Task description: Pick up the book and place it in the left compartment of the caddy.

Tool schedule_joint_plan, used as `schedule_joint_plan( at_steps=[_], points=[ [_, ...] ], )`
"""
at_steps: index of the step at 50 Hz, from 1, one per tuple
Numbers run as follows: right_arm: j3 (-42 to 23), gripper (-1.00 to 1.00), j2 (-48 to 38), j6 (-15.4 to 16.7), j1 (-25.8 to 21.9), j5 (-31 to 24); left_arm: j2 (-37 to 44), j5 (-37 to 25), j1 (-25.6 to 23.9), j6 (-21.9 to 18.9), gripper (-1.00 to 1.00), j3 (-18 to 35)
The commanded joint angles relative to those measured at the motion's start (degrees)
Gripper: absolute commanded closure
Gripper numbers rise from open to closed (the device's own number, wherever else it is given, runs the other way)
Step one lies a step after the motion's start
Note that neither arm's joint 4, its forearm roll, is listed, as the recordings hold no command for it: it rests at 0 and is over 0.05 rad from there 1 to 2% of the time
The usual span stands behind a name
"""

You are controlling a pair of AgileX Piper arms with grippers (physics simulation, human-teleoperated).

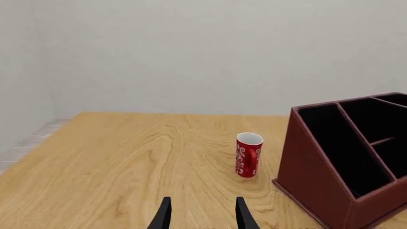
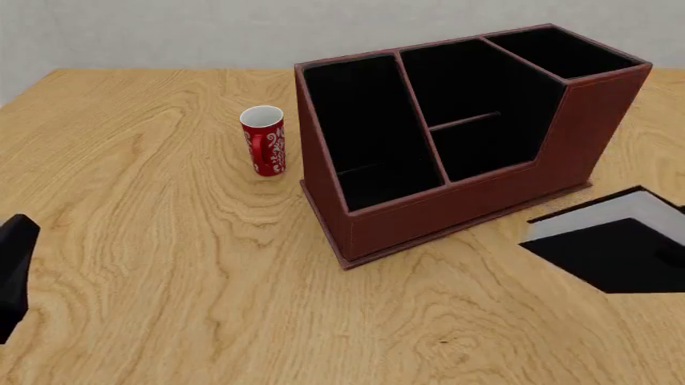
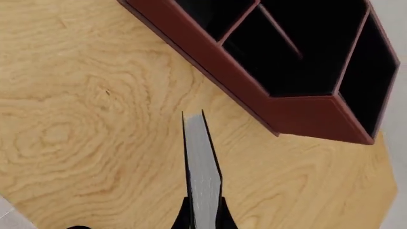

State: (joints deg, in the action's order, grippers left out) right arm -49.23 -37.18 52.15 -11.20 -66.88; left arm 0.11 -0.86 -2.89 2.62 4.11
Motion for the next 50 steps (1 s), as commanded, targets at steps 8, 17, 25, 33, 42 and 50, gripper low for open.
schedule_joint_plan(
  at_steps=[8,17,25,33,42,50],
  points=[
    [-6.12,1.00,2.40,-13.62,-10.34,-3.02,-0.06,-0.02,-1.03,0.16,-1.00,0.26],
    [-12.46,1.00,-2.97,-22.38,-14.05,-3.02,-0.07,-0.76,-1.49,0.40,-1.00,1.36],
    [-17.35,1.00,-6.03,-27.59,-17.58,-3.02,-0.09,-1.18,-1.72,1.11,-1.00,1.92],
    [-21.86,1.00,-9.46,-31.95,-21.56,-3.02,-0.10,-1.44,-1.21,1.72,-1.00,2.62],
    [-27.77,1.00,-13.77,-35.79,-25.24,-3.02,-0.10,-1.14,-0.48,1.86,-1.00,3.30],
    [-32.91,1.00,-18.65,-37.56,-25.61,-3.02,-0.10,-0.60,-0.34,2.44,-1.00,2.66]
  ],
)
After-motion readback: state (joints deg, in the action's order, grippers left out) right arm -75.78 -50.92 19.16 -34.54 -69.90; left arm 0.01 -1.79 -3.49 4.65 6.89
